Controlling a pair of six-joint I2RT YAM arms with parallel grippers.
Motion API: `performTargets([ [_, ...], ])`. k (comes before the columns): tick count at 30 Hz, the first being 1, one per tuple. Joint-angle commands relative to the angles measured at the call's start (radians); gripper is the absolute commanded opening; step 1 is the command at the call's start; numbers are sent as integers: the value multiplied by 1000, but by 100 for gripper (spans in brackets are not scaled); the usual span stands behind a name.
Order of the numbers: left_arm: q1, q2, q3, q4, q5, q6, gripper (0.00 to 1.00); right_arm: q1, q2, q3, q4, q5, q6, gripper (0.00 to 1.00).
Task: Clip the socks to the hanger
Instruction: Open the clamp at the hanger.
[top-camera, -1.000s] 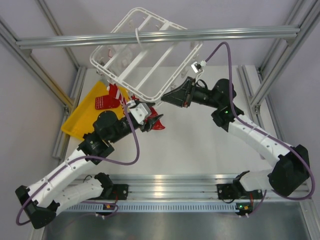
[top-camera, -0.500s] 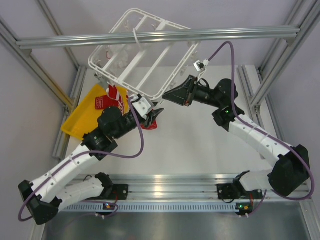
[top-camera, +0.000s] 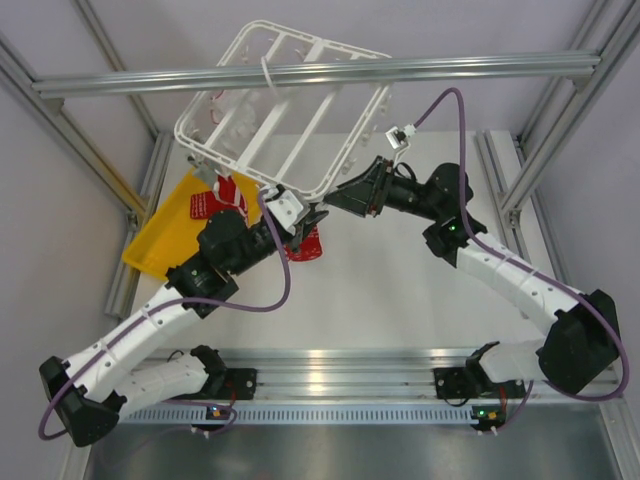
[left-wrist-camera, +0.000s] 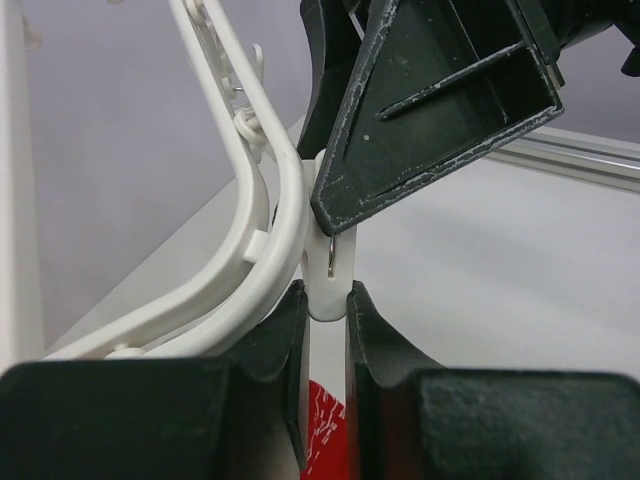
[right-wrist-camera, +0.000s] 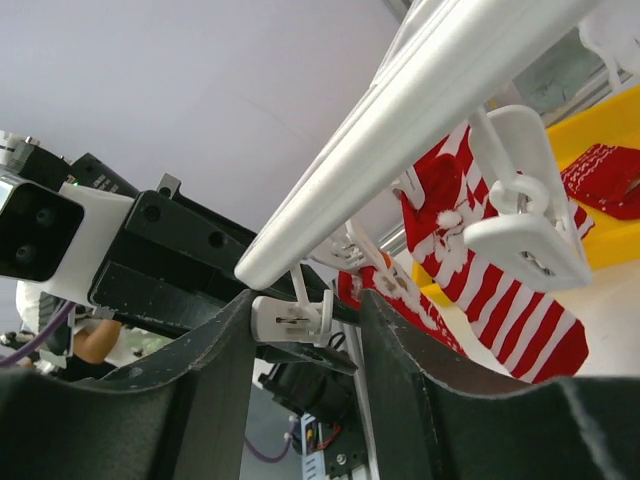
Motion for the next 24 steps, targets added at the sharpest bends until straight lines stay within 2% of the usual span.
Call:
performTargets([
  [1, -4, -5, 54, 126, 19, -9, 0, 10, -13, -5, -2, 0, 11, 45],
  [2, -4, -8, 54, 126, 18, -9, 0, 10, -13, -5, -1, 0, 11, 46],
  [6, -5, -11, 52, 120, 18, -6, 0, 10, -16, -6, -1, 10, 3, 28],
  [11, -4, -28, 40, 103, 10, 7, 0, 1, -16, -6, -7, 27, 14, 24],
  [12, -4, -32, 35, 100, 10, 7, 0, -4, -14, -8, 2, 24, 17, 14],
  [15, -4, -45, 26, 86, 16, 17, 0, -9, -16, -12, 22, 18, 15, 1],
  [16, -2, -48, 23, 83, 19, 17, 0, -10, -17, -12, 31, 16, 17, 0],
  [17, -2, -51, 23, 76, 19, 17, 8, -10, -14, -9, 36, 12, 18, 0],
  [18, -2, -54, 20, 70, 19, 11, 28, -10, -13, -9, 39, 6, 21, 0],
  [20, -2, -69, 15, 66, 30, 1, 46, -10, -11, -8, 48, -2, 31, 0],
  [21, -2, -72, 12, 62, 30, -8, 58, -10, -11, -9, 50, -4, 32, 0],
  [24, -2, -75, 21, 57, 22, -11, 66, -7, -14, -21, 56, -10, 40, 0],
])
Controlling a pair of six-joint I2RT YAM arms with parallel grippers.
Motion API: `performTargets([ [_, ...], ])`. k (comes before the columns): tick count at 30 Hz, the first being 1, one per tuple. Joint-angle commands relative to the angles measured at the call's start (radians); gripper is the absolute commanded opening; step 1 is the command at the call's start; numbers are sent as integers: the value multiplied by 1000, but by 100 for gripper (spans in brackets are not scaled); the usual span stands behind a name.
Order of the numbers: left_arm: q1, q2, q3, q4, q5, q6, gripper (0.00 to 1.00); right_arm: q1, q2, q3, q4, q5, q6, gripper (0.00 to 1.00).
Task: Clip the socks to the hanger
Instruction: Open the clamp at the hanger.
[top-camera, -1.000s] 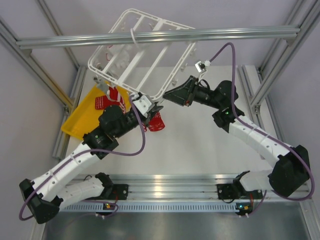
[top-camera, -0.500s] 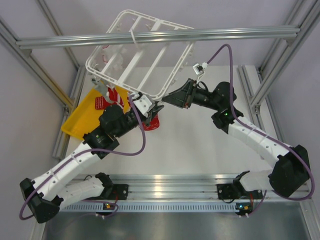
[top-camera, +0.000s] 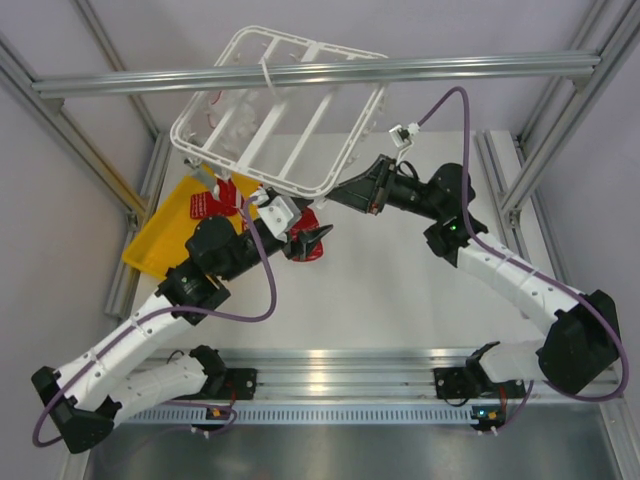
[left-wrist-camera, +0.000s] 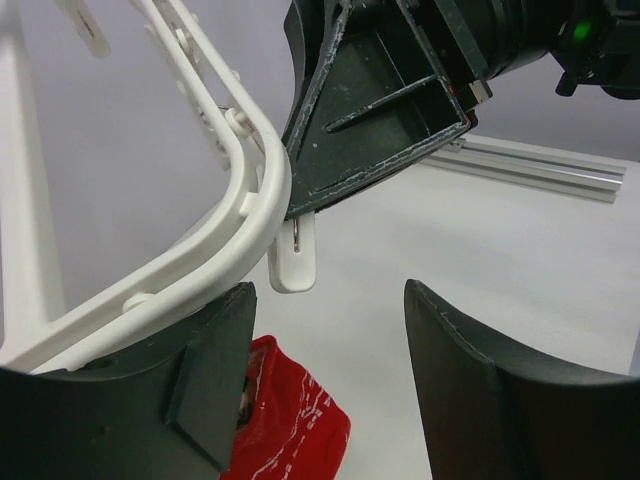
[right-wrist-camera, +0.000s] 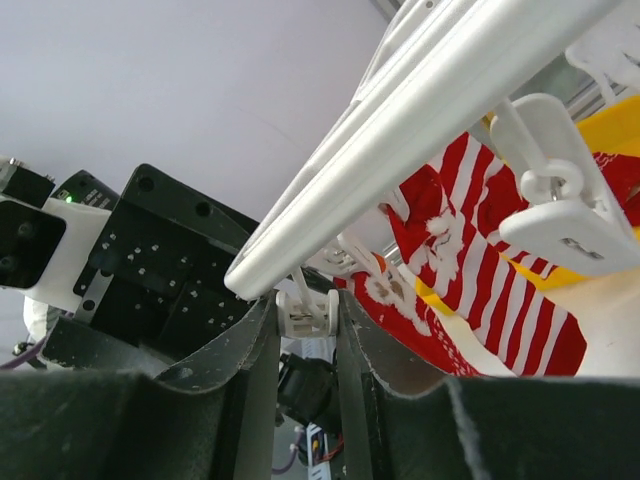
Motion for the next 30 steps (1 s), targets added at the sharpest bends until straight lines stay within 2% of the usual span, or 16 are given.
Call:
performTargets([
  [1, 5, -19, 28, 77, -11, -8, 66, 0, -15, -20, 36, -19, 7, 0],
  [6, 5, -23, 37, 85, 12, 4, 66, 1, -19, -20, 58, -34, 17, 0],
  [12, 7, -33, 62, 30, -1, -30, 61, 1, -20, -31, 82, -53, 26, 0],
  [19, 5, 18, 69, 82, -25, 39, 58, 14, -15, -17, 83, -45, 20, 0],
  [30, 5, 64, 103, 145, -54, 1, 57, 46, -25, -20, 47, -40, -20, 0],
])
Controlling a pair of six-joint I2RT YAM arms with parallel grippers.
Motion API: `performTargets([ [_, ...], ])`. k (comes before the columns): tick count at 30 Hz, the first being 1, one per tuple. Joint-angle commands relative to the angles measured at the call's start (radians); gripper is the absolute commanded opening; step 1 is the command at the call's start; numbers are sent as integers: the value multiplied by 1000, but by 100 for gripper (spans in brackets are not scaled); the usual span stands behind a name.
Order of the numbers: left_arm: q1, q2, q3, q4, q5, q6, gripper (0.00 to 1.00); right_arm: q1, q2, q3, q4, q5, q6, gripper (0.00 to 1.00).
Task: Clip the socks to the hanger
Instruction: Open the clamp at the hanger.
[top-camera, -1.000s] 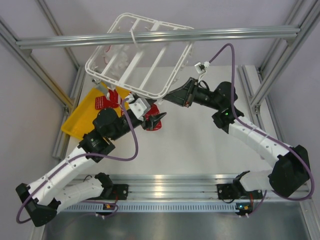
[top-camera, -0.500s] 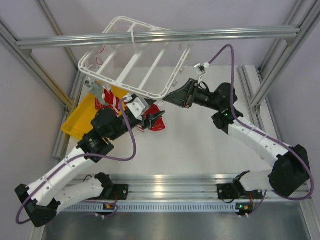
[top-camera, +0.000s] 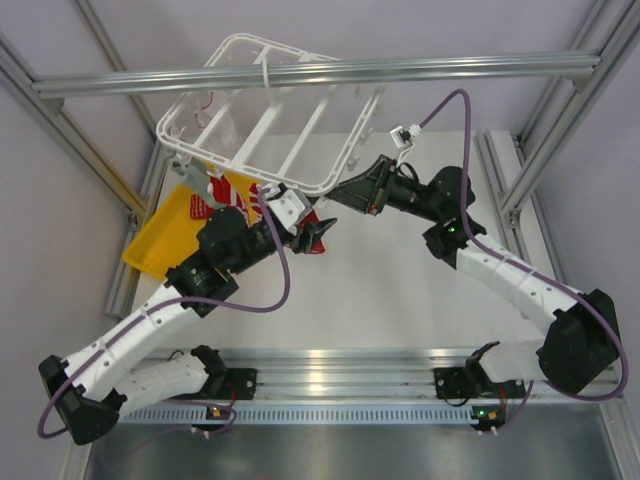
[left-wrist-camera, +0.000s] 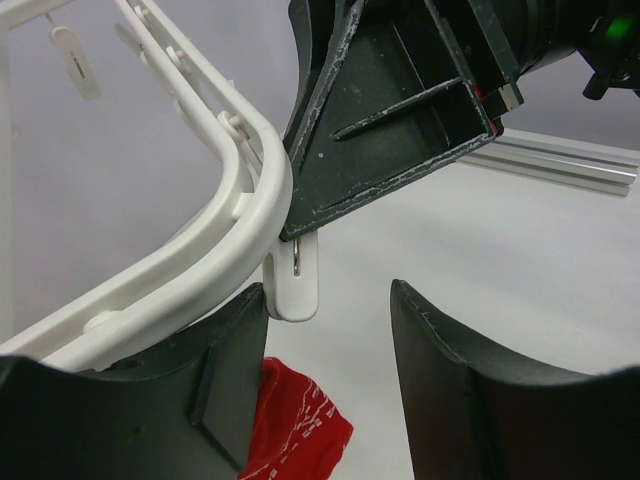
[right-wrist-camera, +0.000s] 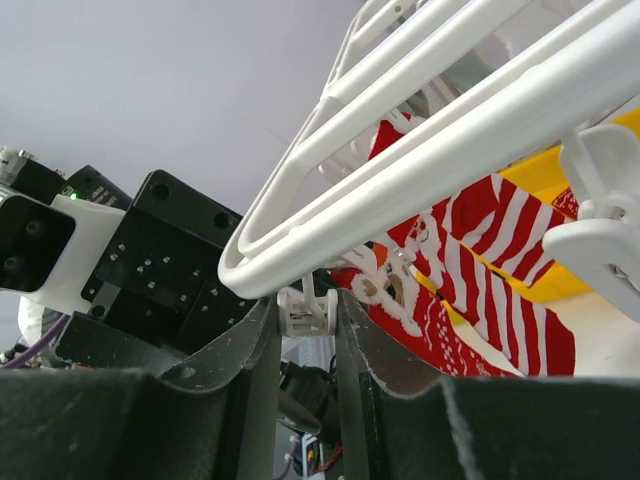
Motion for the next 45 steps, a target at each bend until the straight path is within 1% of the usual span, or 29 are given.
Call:
performTargets([
  [1, 4, -1, 71, 143, -38, -6, 57, 40, -26, -1, -8, -49, -30, 0],
  [7, 3, 4, 87, 159, -45, -26, 57, 57, -22, -2, -17, -37, -50, 0],
  [8, 3, 2, 87, 162, -38, -27, 51, 59, -22, -1, -17, -38, -51, 0],
  [10, 3, 2, 89, 163, -35, -32, 44, 60, -22, 3, -17, -41, -54, 0],
  [11, 4, 4, 89, 162, -35, -31, 33, 62, -22, 3, -18, -40, -59, 0],
  [13, 3, 1, 84, 157, -44, -34, 20, 62, -25, 3, -25, -40, -64, 0],
  [14, 4, 1, 81, 148, -45, -35, 12, 64, -28, 1, -26, -40, -64, 0],
  [15, 4, -2, 80, 140, -42, -34, 0, 60, -28, -1, -29, -40, -65, 1],
  [16, 4, -4, 72, 136, -44, -31, 0, 59, -31, -1, -38, -40, -64, 7],
  [18, 4, -18, 61, 124, -42, -34, 0, 45, -35, -2, -43, -40, -54, 18],
  [19, 4, -21, 55, 117, -42, -37, 0, 39, -38, -2, -60, -32, -50, 31],
  [21, 4, -38, 45, 107, -42, -41, 0, 13, -43, 4, -92, -20, -34, 42],
  [23, 4, -50, 31, 97, -39, -38, 0, -18, -48, 4, -121, -6, -13, 49],
  [25, 4, -55, 25, 88, -41, -40, 0, -33, -49, 1, -124, 3, 4, 51],
  [29, 4, -56, 17, 87, -29, -34, 0, -44, -46, 6, -91, -2, 38, 43],
  [31, 4, -55, 12, 85, -27, -31, 0, -44, -39, 12, -62, -23, 51, 44],
  [36, 4, -50, 8, 84, -29, -26, 0, -44, -46, 22, 1, -78, 61, 58],
  [37, 4, -47, 8, 82, -28, -26, 0, -44, -48, 16, 9, -98, 58, 66],
  [38, 4, -44, 8, 81, -30, -23, 0, -42, -51, 13, 18, -107, 56, 68],
  [41, 4, -42, 3, 82, -27, -21, 0, -41, -69, -4, 40, -130, 41, 72],
  [45, 4, -39, -5, 76, -10, -17, 0, -38, -74, -5, 43, -114, 38, 71],
])
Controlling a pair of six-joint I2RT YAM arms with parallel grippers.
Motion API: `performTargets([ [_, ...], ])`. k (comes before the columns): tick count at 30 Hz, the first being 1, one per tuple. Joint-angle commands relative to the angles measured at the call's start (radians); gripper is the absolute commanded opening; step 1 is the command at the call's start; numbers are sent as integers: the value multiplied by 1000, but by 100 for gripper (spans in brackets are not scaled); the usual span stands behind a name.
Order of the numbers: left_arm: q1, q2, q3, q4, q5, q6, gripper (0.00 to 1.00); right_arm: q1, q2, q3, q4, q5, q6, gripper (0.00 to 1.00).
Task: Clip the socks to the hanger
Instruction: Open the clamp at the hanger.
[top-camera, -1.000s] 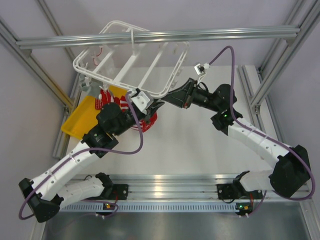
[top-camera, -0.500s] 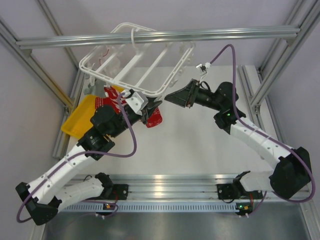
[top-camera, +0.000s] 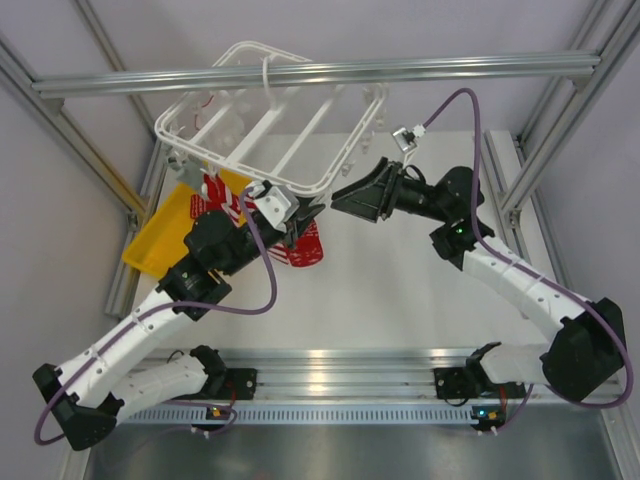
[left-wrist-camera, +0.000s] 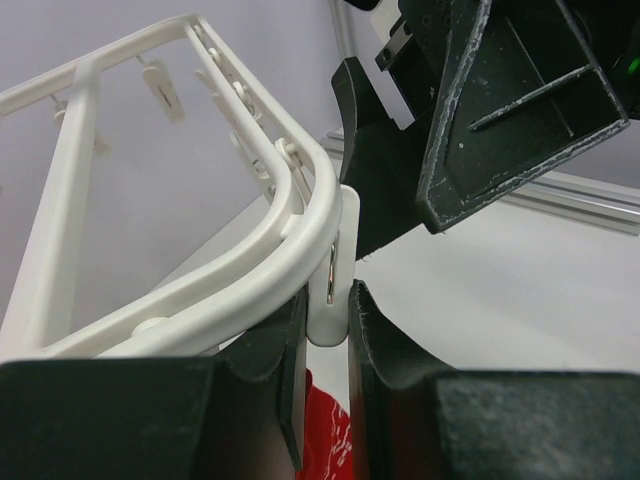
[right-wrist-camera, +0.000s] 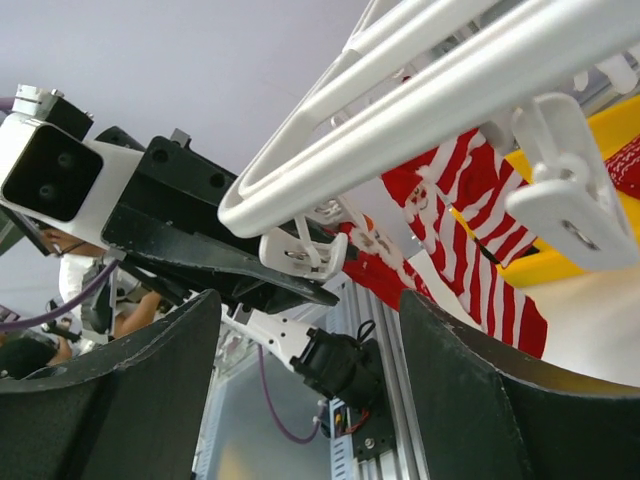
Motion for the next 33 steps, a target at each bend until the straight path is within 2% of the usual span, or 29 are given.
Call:
performTargets([
  [1, 1, 4, -11, 44, 26, 19, 0, -3, -29, 6, 75, -9, -12, 71],
  [8, 1, 6, -19, 35, 48, 45, 0, 4, 11, 47, 75, 14, -13, 65],
  [13, 1, 9, -19, 29, 55, 68, 0, 13, 22, 52, 63, 33, -30, 53],
  [24, 1, 9, -20, -3, 75, 113, 0, 15, 35, 73, 34, 59, -15, 57],
  [27, 1, 4, -23, -9, 80, 125, 0, 15, 41, 79, 34, 62, -18, 51],
  [30, 1, -2, -28, -11, 86, 130, 0, 18, 49, 87, 26, 64, -21, 52],
  [33, 1, -5, -26, -13, 80, 130, 0, 21, 49, 90, 26, 57, -33, 44],
])
